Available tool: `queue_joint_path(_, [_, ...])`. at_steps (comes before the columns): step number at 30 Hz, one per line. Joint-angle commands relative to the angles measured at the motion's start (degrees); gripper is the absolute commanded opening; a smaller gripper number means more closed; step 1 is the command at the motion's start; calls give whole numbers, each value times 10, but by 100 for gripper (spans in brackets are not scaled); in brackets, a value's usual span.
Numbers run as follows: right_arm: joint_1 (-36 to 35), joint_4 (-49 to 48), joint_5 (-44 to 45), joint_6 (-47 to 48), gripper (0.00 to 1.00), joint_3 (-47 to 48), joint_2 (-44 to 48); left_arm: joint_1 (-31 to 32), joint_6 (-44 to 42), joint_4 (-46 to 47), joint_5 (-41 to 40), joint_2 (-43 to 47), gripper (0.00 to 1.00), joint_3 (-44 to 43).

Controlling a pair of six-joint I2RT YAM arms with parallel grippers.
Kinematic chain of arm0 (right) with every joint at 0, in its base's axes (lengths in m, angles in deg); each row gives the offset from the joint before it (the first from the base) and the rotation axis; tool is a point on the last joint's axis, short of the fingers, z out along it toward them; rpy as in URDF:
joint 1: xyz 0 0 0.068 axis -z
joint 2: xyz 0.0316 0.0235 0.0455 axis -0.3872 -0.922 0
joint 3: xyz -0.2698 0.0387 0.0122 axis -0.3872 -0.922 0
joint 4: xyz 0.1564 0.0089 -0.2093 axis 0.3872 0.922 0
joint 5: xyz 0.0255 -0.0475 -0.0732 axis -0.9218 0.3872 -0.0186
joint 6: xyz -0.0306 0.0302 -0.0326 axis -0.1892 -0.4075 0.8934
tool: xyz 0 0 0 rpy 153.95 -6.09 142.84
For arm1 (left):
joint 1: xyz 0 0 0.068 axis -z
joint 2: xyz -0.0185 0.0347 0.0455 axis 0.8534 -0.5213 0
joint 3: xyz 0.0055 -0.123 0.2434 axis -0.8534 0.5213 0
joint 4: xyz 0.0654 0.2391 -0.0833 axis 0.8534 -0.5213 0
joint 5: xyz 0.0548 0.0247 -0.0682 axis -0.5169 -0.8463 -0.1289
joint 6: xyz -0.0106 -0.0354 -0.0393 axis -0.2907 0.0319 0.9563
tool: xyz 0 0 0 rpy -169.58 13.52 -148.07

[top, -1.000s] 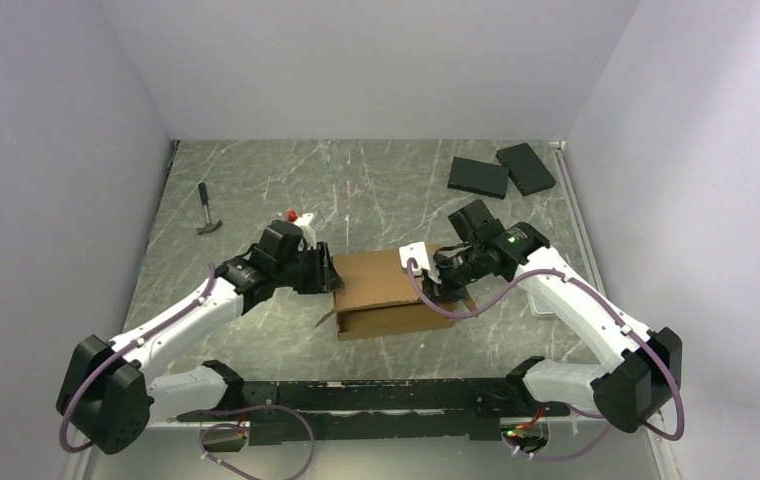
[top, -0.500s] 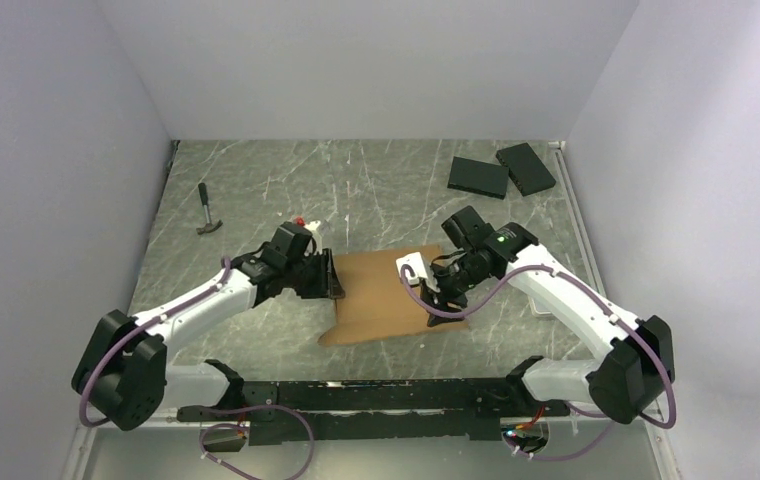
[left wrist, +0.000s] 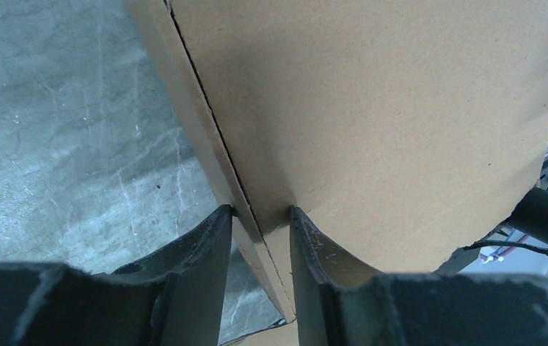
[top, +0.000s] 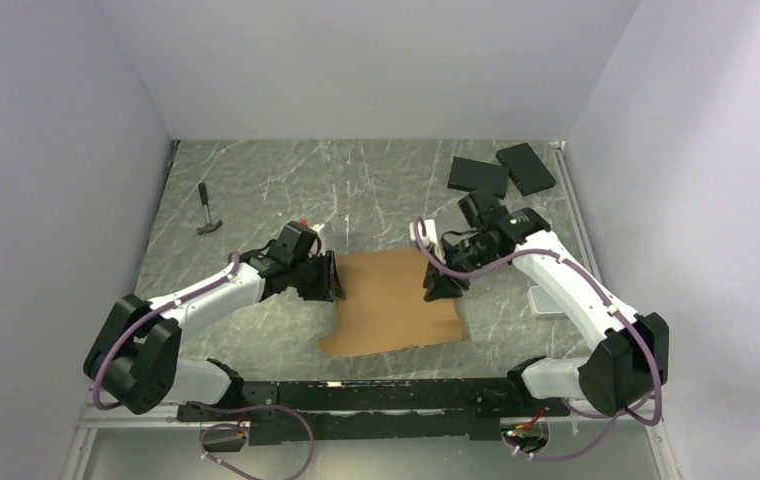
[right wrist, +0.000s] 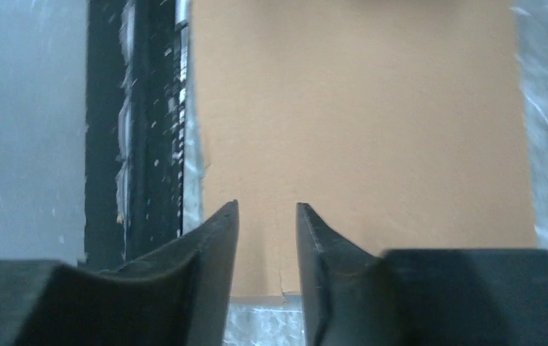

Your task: Fold the paper box

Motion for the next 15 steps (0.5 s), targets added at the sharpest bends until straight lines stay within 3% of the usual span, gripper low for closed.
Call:
queue_joint_path(1, [49,-121,23,-127,30,-17,-1,0,-2,-13,-10,-14,39,-6])
queue_joint_path(7, [49,-195,173,-140,9,-89,-35,0,0,-6,-11,-19,39,-5])
queue_joint_path(15, [49,-220,248,-151,4,-106,-99,-1,3,9,-3,-24,40,-6])
